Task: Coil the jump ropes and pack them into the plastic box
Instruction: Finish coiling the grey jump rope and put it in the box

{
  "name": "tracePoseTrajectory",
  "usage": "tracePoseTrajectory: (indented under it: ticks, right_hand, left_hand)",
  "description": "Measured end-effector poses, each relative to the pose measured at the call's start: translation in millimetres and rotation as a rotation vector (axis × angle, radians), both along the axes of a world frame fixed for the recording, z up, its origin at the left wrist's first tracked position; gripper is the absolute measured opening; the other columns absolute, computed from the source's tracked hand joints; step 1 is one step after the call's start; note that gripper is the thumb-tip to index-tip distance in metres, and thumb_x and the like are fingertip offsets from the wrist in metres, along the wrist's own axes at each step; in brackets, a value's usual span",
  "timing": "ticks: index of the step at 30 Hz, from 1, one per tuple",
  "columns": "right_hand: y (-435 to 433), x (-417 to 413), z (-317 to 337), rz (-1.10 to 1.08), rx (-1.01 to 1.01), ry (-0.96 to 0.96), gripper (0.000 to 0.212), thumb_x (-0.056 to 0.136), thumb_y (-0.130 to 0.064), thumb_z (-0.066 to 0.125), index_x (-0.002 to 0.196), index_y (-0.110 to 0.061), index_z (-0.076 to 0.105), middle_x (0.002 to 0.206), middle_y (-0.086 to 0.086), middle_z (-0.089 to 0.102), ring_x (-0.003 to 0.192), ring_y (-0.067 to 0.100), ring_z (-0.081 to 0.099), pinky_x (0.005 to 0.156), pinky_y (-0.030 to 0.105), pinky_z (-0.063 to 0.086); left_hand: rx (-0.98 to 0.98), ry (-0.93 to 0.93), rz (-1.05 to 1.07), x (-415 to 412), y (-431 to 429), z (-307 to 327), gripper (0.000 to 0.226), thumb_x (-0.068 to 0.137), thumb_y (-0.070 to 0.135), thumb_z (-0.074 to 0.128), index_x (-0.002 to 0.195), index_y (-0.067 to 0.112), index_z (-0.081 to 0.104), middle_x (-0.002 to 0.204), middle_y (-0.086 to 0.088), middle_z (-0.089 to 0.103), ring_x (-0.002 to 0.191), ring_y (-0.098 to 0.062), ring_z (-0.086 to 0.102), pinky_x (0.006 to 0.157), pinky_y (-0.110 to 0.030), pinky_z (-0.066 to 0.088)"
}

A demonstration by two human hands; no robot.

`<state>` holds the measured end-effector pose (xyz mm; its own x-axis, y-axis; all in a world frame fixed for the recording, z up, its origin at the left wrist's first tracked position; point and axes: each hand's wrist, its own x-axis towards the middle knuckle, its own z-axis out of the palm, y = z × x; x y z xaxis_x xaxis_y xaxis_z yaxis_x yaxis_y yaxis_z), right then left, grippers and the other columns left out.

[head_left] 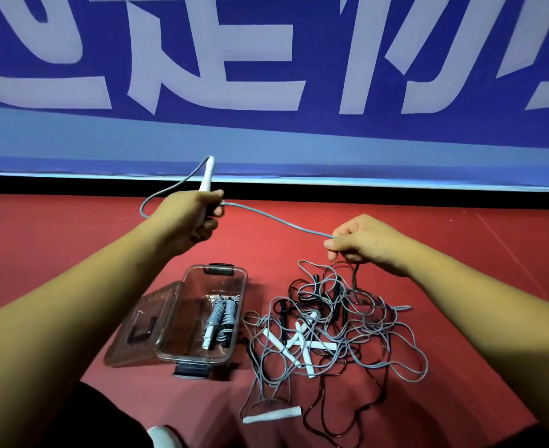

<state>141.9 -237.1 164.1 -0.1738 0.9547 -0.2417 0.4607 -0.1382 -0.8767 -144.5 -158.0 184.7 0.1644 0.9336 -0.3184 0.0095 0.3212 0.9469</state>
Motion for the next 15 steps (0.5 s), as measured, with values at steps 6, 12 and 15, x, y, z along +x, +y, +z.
tracePoseTrajectory:
  ticks: [6,12,15]
  right_hand:
    - [-6,-24,6,0.133,-0.020,-0.014,0.024,0.094,-0.015,0.060,0.075,-0.002,0.068,0.039,-0.001,0.042,0.041,0.014,0.032,0.050,0.027,0.030]
    - [-6,-49,23,0.174,0.071,-0.001,0.022,0.093,-0.012,0.060,0.079,0.001,0.070,0.041,0.000,0.043,0.039,0.013,0.034,0.046,0.022,0.031]
    - [-1,-41,21,0.156,0.093,0.009,0.021,0.095,-0.013,0.058,0.080,-0.004,0.069,0.046,0.000,0.046,0.041,0.011,0.038,0.044,0.020,0.034]
  left_hand:
    - [0.266,0.382,-0.094,16,-16,3,0.007,0.091,0.012,0.065,0.097,0.014,0.066,0.106,-0.007,0.074,0.053,-0.024,0.069,0.039,-0.020,0.022]
    - [0.170,0.247,-0.656,53,-50,5,0.011,0.097,0.018,0.058,0.098,0.008,0.063,0.082,-0.011,0.067,0.053,-0.021,0.061,0.040,-0.019,0.018]
    - [0.267,0.305,-0.461,56,-44,7,0.021,0.098,0.016,0.057,0.078,0.012,0.052,0.052,0.001,0.049,0.037,-0.012,0.042,0.037,-0.016,0.018]
